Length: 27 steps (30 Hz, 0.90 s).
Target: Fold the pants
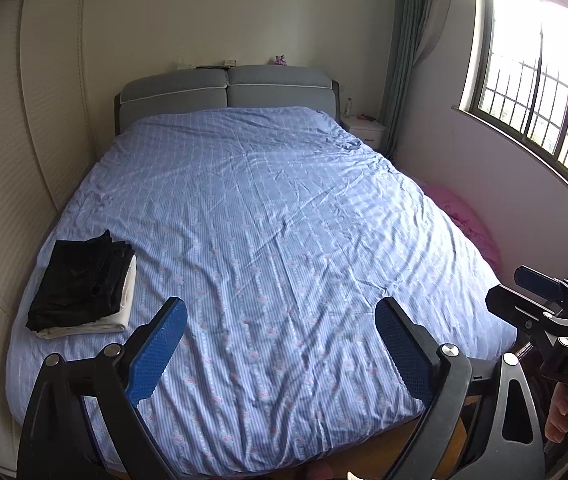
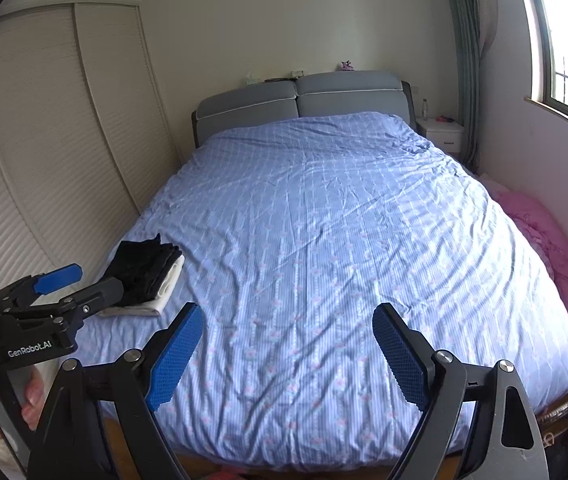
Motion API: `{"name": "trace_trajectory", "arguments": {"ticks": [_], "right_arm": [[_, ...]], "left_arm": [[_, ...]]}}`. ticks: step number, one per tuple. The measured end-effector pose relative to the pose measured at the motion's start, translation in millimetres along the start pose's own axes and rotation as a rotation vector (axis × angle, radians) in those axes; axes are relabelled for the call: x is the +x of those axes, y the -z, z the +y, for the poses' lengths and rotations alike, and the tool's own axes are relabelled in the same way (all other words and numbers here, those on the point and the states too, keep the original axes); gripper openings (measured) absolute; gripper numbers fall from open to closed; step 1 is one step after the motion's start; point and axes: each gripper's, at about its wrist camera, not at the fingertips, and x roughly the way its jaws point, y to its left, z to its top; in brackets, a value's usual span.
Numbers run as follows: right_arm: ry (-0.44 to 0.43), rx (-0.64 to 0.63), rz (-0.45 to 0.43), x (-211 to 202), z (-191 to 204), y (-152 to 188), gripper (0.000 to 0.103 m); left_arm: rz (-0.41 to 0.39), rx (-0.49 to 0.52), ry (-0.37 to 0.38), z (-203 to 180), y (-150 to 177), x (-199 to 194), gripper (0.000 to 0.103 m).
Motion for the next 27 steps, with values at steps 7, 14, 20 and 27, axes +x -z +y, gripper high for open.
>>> {"name": "trace_trajectory", "arguments": {"ticks": [7, 14, 20, 27], "right_arm": [[0.006, 0.007, -0.022, -16, -20, 8, 0.088], [0.009, 0.016, -0.022, -23, -32, 13, 0.088], [0.016, 0.018, -0.022, -27, -40, 15, 0.088], [0.019, 0.014, -0.029, -30, -41, 16, 0.088]], "left_arm": [[-0.014, 0.037, 0.004, -26, 1, -10, 0.097], [-0.005, 0.011, 0.034, -36, 6, -12, 0.099], [-0.003, -0.011, 0.037, -40, 8, -14, 0.101], [-0.021, 0.012, 0.005, -44, 9, -18, 0.101]]}}
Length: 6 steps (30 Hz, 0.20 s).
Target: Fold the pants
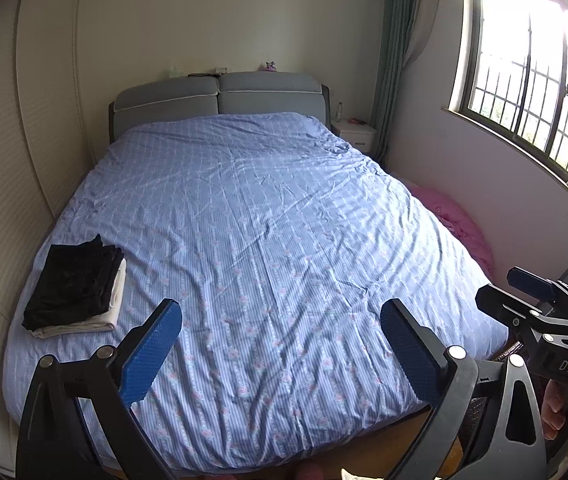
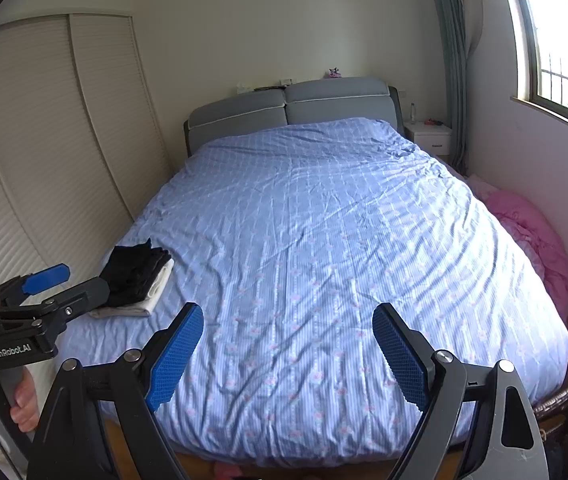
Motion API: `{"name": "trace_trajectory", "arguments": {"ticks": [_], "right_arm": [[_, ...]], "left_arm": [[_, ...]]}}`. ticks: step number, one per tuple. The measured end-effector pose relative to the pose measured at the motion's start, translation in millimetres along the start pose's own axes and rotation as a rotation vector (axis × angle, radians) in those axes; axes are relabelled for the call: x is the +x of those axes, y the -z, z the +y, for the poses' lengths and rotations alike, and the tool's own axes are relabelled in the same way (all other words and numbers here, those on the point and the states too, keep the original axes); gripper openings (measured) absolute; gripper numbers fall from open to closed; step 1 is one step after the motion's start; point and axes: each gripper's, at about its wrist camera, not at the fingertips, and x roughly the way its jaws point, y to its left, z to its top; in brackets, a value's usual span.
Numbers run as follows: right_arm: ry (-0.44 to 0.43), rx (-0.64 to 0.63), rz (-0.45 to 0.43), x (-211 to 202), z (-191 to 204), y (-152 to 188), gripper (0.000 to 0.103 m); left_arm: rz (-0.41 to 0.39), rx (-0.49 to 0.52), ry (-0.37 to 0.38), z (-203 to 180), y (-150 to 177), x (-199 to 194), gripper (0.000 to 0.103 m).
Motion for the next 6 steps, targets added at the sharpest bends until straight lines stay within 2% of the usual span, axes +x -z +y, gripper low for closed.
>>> {"name": "trace_trajectory", "arguments": {"ticks": [6], "right_arm": [[0.004, 0.001, -0.001, 0.1, 3.0, 1.3, 0.088]], "left_arm": [[-0.01, -0.008, -0.001, 2.9, 0.8, -1.8, 0.101]]}}
